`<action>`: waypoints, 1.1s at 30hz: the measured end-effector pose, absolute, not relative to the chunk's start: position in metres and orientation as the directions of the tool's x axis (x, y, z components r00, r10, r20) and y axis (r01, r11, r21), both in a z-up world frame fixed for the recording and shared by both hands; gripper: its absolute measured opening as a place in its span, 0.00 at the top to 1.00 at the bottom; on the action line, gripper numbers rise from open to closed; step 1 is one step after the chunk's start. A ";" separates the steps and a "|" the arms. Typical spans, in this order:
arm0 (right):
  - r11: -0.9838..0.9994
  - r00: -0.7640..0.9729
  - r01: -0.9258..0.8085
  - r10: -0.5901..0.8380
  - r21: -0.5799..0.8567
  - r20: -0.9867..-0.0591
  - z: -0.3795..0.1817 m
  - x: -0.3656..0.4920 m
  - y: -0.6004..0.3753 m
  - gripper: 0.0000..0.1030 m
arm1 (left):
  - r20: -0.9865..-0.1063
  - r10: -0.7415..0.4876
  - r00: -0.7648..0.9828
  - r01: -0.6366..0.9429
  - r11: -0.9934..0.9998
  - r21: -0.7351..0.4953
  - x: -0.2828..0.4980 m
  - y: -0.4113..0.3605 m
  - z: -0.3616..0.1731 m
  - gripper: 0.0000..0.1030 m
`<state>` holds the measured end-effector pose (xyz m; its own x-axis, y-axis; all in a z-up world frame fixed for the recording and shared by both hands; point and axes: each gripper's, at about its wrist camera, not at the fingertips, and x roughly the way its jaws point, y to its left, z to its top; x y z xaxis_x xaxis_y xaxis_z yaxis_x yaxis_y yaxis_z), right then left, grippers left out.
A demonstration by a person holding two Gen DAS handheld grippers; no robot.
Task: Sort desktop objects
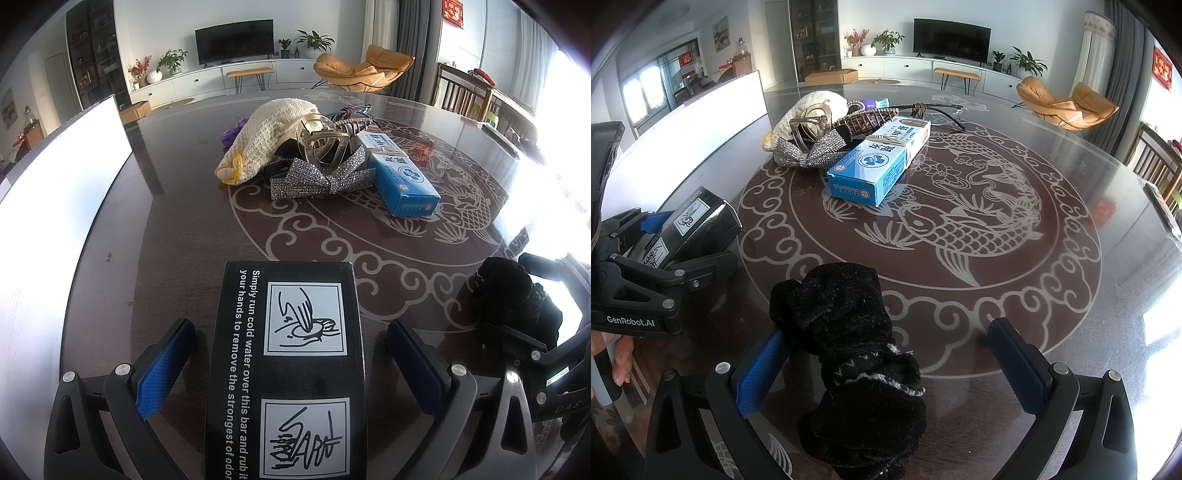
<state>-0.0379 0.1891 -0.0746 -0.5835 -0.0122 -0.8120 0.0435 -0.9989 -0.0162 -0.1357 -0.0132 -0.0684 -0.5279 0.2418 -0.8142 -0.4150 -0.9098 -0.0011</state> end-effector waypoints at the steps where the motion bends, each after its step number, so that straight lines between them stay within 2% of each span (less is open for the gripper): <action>1: -0.999 -0.584 0.043 -0.012 -0.016 -0.812 -0.075 -0.038 0.190 0.00 | -0.814 0.242 -0.528 -0.415 -0.910 -0.001 -0.136 -0.013 -0.068 0.00; 16: -0.999 -0.584 0.044 -0.012 -0.016 -0.812 -0.075 -0.039 0.190 0.00 | -0.815 0.244 -0.526 -0.418 -0.908 -0.002 -0.136 -0.014 -0.068 0.00; 21: -0.999 -0.584 0.044 -0.012 -0.016 -0.812 -0.075 -0.038 0.189 0.00 | -0.822 0.284 -0.494 -0.492 -0.870 -0.005 -0.134 -0.021 -0.065 0.00; 23: -0.999 -0.584 0.044 -0.012 -0.016 -0.812 -0.075 -0.038 0.189 0.00 | -0.805 0.294 -0.515 -0.496 -0.868 0.000 -0.131 -0.026 -0.061 0.22; 24: -0.999 -0.584 0.044 -0.012 -0.016 -0.812 -0.075 -0.038 0.189 0.00 | -0.797 0.302 -0.523 -0.499 -0.867 -0.001 -0.130 -0.028 -0.058 0.42; 33: -0.999 -0.584 0.044 -0.012 -0.016 -0.812 -0.075 -0.038 0.189 0.00 | -0.800 0.311 -0.513 -0.516 -0.857 -0.002 -0.098 -0.044 -0.054 0.44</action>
<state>-0.0382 0.1891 -0.0748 -0.5836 -0.0123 -0.8119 0.0437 -0.9989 -0.0163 -0.0985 -0.0437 -0.0539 -0.5133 0.3111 -0.7999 -0.5159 -0.8566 -0.0021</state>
